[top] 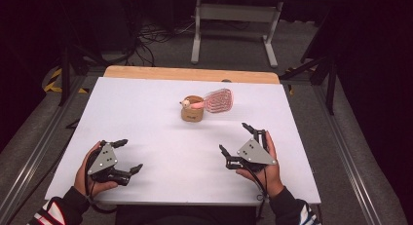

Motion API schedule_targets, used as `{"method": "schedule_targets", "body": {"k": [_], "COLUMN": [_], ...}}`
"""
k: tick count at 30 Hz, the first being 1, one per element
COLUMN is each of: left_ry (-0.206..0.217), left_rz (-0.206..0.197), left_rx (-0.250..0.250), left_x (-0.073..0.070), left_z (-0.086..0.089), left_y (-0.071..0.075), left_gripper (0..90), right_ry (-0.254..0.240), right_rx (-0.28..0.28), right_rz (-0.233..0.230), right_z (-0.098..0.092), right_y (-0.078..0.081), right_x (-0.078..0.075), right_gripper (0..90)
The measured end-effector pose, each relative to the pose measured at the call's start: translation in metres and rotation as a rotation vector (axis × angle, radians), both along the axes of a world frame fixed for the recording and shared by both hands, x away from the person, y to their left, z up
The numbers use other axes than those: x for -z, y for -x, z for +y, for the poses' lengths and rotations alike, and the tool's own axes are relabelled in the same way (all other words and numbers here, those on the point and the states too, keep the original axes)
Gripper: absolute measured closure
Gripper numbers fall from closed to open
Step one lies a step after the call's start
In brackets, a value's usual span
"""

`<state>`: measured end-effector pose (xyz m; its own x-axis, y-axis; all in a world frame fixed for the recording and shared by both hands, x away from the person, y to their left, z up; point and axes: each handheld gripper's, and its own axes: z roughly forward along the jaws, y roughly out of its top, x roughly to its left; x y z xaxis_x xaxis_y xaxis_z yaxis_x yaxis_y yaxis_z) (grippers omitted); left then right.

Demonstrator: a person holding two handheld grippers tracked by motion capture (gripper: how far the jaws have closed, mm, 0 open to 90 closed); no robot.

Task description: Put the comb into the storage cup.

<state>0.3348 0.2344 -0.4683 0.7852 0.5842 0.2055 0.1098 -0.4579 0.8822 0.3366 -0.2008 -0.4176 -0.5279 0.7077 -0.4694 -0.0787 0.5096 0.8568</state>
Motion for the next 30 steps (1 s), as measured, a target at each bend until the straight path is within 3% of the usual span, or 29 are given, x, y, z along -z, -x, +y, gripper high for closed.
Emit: {"method": "schedule_targets", "body": {"k": [14, 17, 26, 30], "left_ry": [-0.003, -0.002, -0.002, -0.008], "left_rz": [-0.005, -0.006, -0.005, -0.008], "left_rx": [-0.002, -0.001, 0.003, 0.001], "left_x": [-0.001, -0.001, -0.001, -0.001], "left_z": [0.0, 0.0, -0.001, -0.001], "left_y": [0.0, 0.0, 0.0, -0.002], "left_gripper": [6.7, 6.7, 6.6, 6.4], "right_ry": [-0.003, 0.019, 0.01, 0.041], "right_rx": [0.007, 0.029, 0.062, 0.078], "right_rz": [0.03, 0.036, 0.08, 0.095], "right_z": [-0.015, -0.018, -0.033, -0.043], "right_y": [0.004, 0.005, 0.007, 0.011], "right_x": [0.015, 0.021, 0.033, 0.039], "right_gripper": [4.6, 4.4, 4.3, 4.2]}}
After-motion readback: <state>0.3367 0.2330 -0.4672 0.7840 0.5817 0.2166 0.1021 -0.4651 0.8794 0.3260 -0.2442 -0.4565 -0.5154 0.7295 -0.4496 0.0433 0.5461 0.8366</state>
